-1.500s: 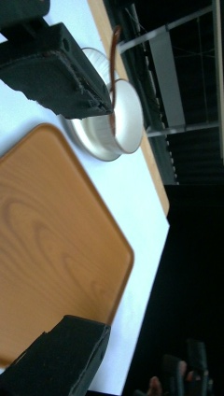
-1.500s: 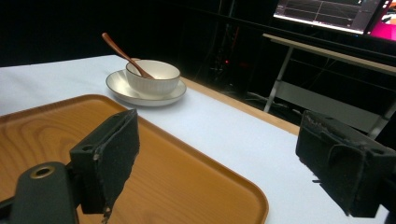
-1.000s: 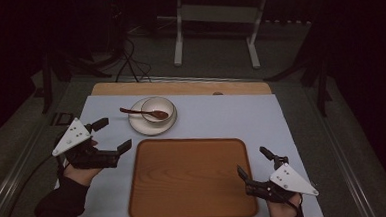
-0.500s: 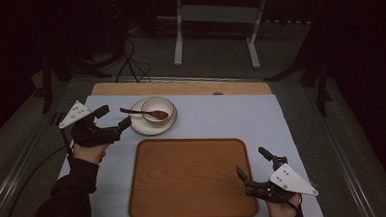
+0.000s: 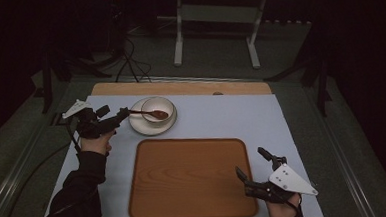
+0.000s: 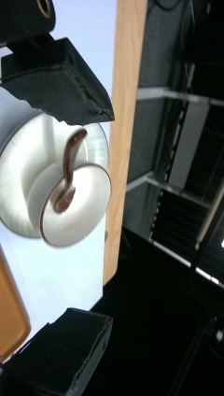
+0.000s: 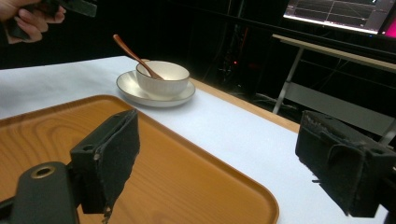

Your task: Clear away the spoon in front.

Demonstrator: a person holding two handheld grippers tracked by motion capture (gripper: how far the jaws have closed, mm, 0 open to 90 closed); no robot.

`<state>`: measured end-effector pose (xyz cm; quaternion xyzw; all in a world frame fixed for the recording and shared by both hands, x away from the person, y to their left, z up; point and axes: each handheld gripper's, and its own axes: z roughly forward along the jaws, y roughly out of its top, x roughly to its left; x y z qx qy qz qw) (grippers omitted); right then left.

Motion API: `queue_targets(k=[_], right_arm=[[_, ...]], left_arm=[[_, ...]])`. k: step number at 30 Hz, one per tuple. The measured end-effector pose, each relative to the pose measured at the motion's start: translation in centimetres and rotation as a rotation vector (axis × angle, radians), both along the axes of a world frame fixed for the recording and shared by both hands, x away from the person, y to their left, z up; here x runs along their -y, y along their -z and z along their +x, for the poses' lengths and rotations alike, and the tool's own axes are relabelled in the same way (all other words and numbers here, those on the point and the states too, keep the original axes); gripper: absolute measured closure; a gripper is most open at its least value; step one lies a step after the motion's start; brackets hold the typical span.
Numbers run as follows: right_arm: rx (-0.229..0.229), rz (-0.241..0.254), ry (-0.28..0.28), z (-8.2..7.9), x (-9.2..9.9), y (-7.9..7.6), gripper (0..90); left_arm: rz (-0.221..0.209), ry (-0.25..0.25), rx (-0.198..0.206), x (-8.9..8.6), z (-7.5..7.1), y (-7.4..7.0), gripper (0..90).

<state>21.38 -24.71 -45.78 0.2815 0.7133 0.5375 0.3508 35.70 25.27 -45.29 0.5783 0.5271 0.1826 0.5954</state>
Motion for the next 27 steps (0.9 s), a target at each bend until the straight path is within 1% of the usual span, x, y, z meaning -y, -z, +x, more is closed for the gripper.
queue_targets(k=[1, 2, 3, 5, 6, 8, 9, 10, 11, 12, 13, 14, 16, 17, 18, 19, 21, 22, 23, 24, 25, 26, 27], right_arm=[[-0.003, 0.0, -0.003, 0.0, 0.0, 0.0, 13.5], [-0.006, 0.004, -0.006, 0.0, 0.0, 0.0, 13.5], [-0.008, 0.006, -0.005, 0.0, 0.0, 0.0, 13.5], [-0.008, 0.006, -0.005, 0.0, 0.0, 0.0, 13.5], [-0.004, 0.008, -0.006, 0.0, 0.1, 0.0, 13.5], [-0.004, 0.009, -0.008, 0.0, 0.1, 0.0, 13.5], [-0.008, 0.009, -0.01, 0.0, 0.0, 0.0, 13.5], [-0.012, 0.011, -0.012, 0.0, 0.0, 0.0, 13.5], [-0.014, 0.01, -0.013, 0.0, 0.0, 0.0, 13.5], [-0.013, 0.01, -0.013, 0.0, 0.0, 0.0, 13.5], [-0.012, 0.01, -0.015, 0.0, 0.0, 0.0, 13.5], [-0.012, 0.012, -0.016, 0.0, 0.0, 0.0, 13.5], [-0.015, 0.018, -0.018, 0.0, 0.1, 0.0, 13.6], [-0.018, 0.02, -0.018, 0.1, 0.1, 0.0, 13.6], [-0.019, 0.02, -0.018, 0.1, 0.1, 0.1, 13.6], [-0.02, 0.021, -0.018, 0.1, 0.1, 0.1, 13.6], [-0.018, 0.02, -0.019, 0.0, 0.1, 0.0, 13.6], [-0.018, 0.02, -0.019, 0.0, 0.1, 0.0, 13.6], [-0.016, 0.021, -0.02, 0.0, 0.1, 0.0, 13.6], [-0.018, 0.022, -0.021, 0.0, 0.1, 0.0, 13.6], [-0.018, 0.023, -0.023, 0.0, 0.1, 0.0, 13.6], [-0.019, 0.023, -0.024, 0.0, 0.1, 0.1, 13.6], [-0.022, 0.024, -0.025, 0.1, 0.1, 0.1, 13.6]], left_arm=[[-0.03, -0.011, -0.024, -0.2, 0.5, 0.5, 3.9], [-0.044, -0.027, -0.038, -0.3, 0.7, 0.9, 3.9], [-0.049, -0.034, -0.048, -0.4, 1.0, 1.2, 4.0], [-0.049, -0.034, -0.048, -0.4, 1.0, 1.2, 5.0], [-0.082, -0.058, -0.068, -0.6, 1.5, 2.0, 6.5], [-0.103, -0.08, -0.079, -0.8, 1.7, 2.5, 9.2], [-0.107, -0.082, -0.09, -0.9, 1.9, 2.8, 11.5], [-0.115, -0.096, -0.103, -0.9, 2.1, 3.1, 12.8], [-0.136, -0.103, -0.108, -0.9, 2.2, 3.3, 15.0], [-0.149, -0.109, -0.119, -0.8, 2.3, 3.6, 17.3], [-0.148, -0.12, -0.12, -0.7, 2.4, 3.8, 19.1], [-0.145, -0.116, -0.12, -0.5, 2.5, 3.9, 21.0], [-0.133, -0.126, -0.123, 0.0, 2.7, 4.2, 24.7], [-0.133, -0.126, -0.123, 0.0, 2.7, 4.2, 28.1], [-0.131, -0.141, -0.131, 0.4, 3.0, 4.4, 28.5], [-0.137, -0.144, -0.132, 0.6, 3.1, 4.5, 32.2], [-0.134, -0.166, -0.137, 1.0, 3.3, 4.7, 35.0], [-0.134, -0.166, -0.137, 1.0, 3.3, 4.7, 38.0], [-0.142, -0.174, -0.143, 1.2, 3.6, 4.9, 39.0], [-0.141, -0.184, -0.141, 1.3, 3.6, 4.9, 40.4], [-0.152, -0.183, -0.144, 1.3, 3.8, 5.0, 42.3], [-0.152, -0.198, -0.143, 1.4, 3.9, 5.1, 42.6], [-0.161, -0.201, -0.141, 1.4, 4.0, 5.2, 43.3]])
